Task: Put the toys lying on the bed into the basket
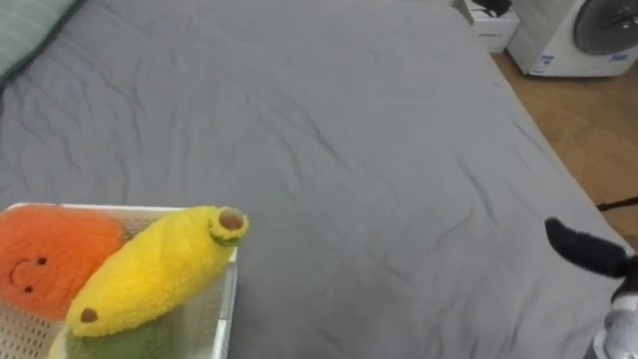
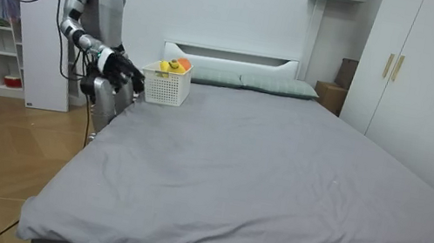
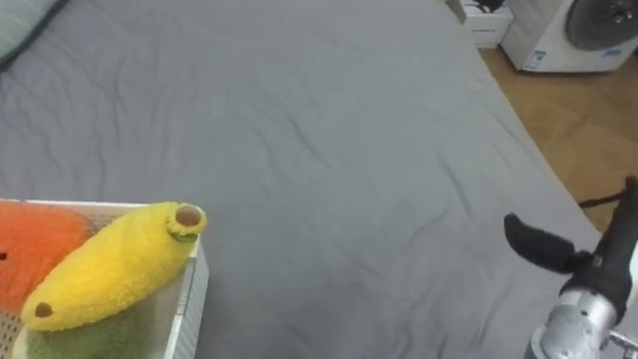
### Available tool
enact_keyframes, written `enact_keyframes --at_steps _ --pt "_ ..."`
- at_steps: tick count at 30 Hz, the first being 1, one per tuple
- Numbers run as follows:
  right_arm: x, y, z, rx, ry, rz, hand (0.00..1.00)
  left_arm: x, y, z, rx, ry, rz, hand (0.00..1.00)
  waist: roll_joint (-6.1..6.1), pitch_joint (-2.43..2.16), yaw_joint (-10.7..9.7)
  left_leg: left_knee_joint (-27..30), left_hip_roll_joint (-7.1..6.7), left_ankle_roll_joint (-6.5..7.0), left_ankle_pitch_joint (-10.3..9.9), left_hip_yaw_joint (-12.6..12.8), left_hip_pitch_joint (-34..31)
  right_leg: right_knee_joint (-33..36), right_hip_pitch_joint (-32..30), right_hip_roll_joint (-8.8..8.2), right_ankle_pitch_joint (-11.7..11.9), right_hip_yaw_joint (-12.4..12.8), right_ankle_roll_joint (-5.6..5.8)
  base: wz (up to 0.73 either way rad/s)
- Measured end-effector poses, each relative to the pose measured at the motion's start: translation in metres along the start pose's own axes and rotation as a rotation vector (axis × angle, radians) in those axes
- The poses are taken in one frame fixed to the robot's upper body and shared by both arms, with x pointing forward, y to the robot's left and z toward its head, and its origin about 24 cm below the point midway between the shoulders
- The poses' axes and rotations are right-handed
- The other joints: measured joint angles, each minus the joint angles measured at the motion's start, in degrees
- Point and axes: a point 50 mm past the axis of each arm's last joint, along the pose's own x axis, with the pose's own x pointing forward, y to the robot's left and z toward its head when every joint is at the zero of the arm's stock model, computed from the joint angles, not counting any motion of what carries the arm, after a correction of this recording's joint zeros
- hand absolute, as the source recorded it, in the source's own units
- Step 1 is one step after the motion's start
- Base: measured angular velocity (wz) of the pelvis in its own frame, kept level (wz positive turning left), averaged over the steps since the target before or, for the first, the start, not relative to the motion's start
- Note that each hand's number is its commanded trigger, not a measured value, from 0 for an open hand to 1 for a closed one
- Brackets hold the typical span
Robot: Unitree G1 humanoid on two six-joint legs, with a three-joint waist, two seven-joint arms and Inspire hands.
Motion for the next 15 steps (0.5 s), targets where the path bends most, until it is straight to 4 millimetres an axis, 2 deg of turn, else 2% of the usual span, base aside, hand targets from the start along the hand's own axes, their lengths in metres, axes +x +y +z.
enact_keyframes --at_steps 4,7,8,10,14,15 --pt "-0.009 -0.007 -0.039 0.001 0.168 -0.057 0.0 0.0 0.0 -0.002 -0.009 0.014 0.003 0.0 0.35 0.04 -0.3 -0.1 0.06 -0.04 0.0 0.4 0.0 0.0 -0.6 0.18 0.0 0.7 0.01 -0.08" --pt "-0.027 -0.015 -0.087 0.011 0.4 -0.122 0.0 0.0 -0.001 -0.002 -0.026 0.019 -0.001 0.0 0.5 -0.04 -0.5 -0.1 0.13 -0.07 0.0 0.4 0.3 0.0 0.1 0.26 0.0 0.6 -0.05 0.01" --pt "-0.031 -0.018 -0.096 0.017 0.444 -0.134 0.0 0.0 -0.001 -0.003 -0.029 0.021 0.0 0.0 0.53 -0.04 -0.5 -0.1 0.12 -0.08 -0.1 0.4 0.3 0.0 0.2 0.23 0.0 0.5 -0.05 0.08" --pt "-0.049 -0.027 -0.125 0.055 0.611 -0.179 0.0 -0.001 0.0 -0.006 -0.032 0.018 0.0 0.0 0.74 0.03 -0.6 -0.2 0.04 -0.11 -0.1 -0.2 0.7 -0.2 1.1 0.08 -0.1 -0.2 -0.03 0.11" --pt "-0.073 -0.034 -0.155 0.025 0.766 -0.177 0.0 -0.001 -0.001 -0.005 -0.034 0.004 -0.004 0.0 0.97 -0.14 -0.4 -0.1 -0.05 -0.13 -0.1 -0.5 1.0 0.0 1.0 -0.09 -0.7 -0.3 0.06 0.04" --pt "-0.08 -0.034 -0.162 0.011 0.8 -0.154 0.0 -0.001 -0.002 -0.007 -0.034 0.006 -0.009 0.0 1.42 -0.19 -0.2 0.0 -0.05 -0.14 -0.2 -0.5 1.1 0.0 1.0 -0.05 -0.7 -0.4 0.06 0.0"
